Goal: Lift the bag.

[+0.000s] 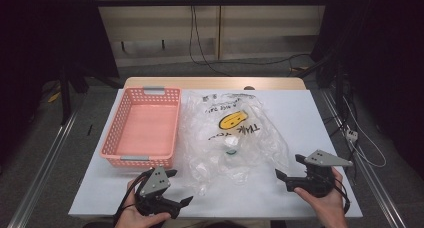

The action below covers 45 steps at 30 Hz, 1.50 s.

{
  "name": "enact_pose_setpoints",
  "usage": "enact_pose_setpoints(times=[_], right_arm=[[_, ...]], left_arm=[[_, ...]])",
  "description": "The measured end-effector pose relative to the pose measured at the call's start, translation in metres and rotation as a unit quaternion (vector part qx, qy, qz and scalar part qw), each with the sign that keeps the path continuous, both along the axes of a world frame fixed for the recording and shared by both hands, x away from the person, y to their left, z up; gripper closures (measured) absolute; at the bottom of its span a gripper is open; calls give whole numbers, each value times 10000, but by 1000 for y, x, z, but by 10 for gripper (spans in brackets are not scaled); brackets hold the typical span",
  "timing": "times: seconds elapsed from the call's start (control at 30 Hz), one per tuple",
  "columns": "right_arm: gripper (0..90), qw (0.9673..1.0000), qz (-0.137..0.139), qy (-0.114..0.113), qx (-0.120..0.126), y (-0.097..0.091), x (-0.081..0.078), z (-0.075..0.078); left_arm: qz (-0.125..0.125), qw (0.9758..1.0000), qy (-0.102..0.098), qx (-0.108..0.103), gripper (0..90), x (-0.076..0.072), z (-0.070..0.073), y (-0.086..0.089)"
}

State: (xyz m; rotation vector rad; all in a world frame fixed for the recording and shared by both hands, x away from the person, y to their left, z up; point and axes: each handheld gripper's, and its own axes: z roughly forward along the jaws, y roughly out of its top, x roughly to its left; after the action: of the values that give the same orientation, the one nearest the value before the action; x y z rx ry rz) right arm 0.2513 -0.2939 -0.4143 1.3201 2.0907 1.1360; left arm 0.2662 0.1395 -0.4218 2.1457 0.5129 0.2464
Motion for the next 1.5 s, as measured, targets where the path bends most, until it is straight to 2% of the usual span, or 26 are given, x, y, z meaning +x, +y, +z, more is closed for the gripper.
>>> enact_pose_setpoints(times=[0.13,0.2,0.23,0.27,0.37,0.47,0.5,0.57,0.67,0.77,0.83,0.93,0.97,1.0,1.03,1.1,1.13,1.2,1.23,1.3,1.4,1.47,1.5], right_arm=[[133,9999,75,103,-31,2,-6,-2],[138,9998,140,123,-93,3,-8,-4],[146,9996,161,173,-137,4,-9,-6],[164,9994,194,240,-183,5,-10,-8],[200,9974,251,546,-402,9,-9,-18],[240,9959,337,659,-517,10,-8,-22],[283,9960,341,651,-509,10,-8,-23],[334,9961,295,666,-491,8,-6,-24],[460,9954,295,736,-536,9,-6,-25],[584,9943,283,851,-573,9,-4,-27],[667,9925,277,1068,-533,8,-1,-31],[796,9898,317,1278,-537,8,4,-35],[823,9896,304,1290,-563,8,4,-35],[862,9895,329,1294,-548,8,5,-35],[880,9894,319,1311,-543,7,5,-35],[889,9891,327,1348,-501,6,6,-35],[891,9891,331,1356,-476,6,6,-35],[893,9891,342,1367,-432,5,6,-36],[892,9891,350,1370,-417,5,6,-36],[892,9890,381,1374,-395,5,7,-36],[893,9889,381,1385,-384,5,8,-36],[892,9889,385,1384,-385,5,8,-36],[892,9889,385,1384,-383,5,8,-36]], left_arm=[[-69,9999,75,36,98,-3,-2,-4],[-84,9999,-21,141,98,-3,-2,-5],[-66,9999,-10,153,99,-4,-4,-7],[-64,9995,-46,293,100,-3,-5,-7],[-41,9989,-46,454,108,0,-12,-10],[-55,9987,-116,494,129,3,-13,-11],[42,9984,-228,509,145,2,-11,-12],[0,9989,-341,327,175,3,-7,-12],[-13,9981,-506,362,206,3,-3,-14],[-18,9983,-424,401,244,6,-7,-17],[3,9977,-432,519,257,10,-9,-20],[27,9978,-459,474,305,16,-9,-24],[65,9978,-481,456,312,17,-9,-26],[43,9975,-473,532,311,19,-9,-27],[34,9978,-437,491,313,20,-10,-30],[53,9980,-401,489,353,22,-13,-33],[19,9976,-395,576,379,23,-13,-33],[-9,9977,-357,572,504,24,-14,-34],[-11,9977,-367,561,525,25,-16,-35],[-77,9971,-331,674,519,28,-17,-36],[-101,9975,-259,643,394,32,-19,-42],[-212,9975,-250,619,354,35,-21,-49],[-298,9968,-226,710,347,37,-22,-52]])
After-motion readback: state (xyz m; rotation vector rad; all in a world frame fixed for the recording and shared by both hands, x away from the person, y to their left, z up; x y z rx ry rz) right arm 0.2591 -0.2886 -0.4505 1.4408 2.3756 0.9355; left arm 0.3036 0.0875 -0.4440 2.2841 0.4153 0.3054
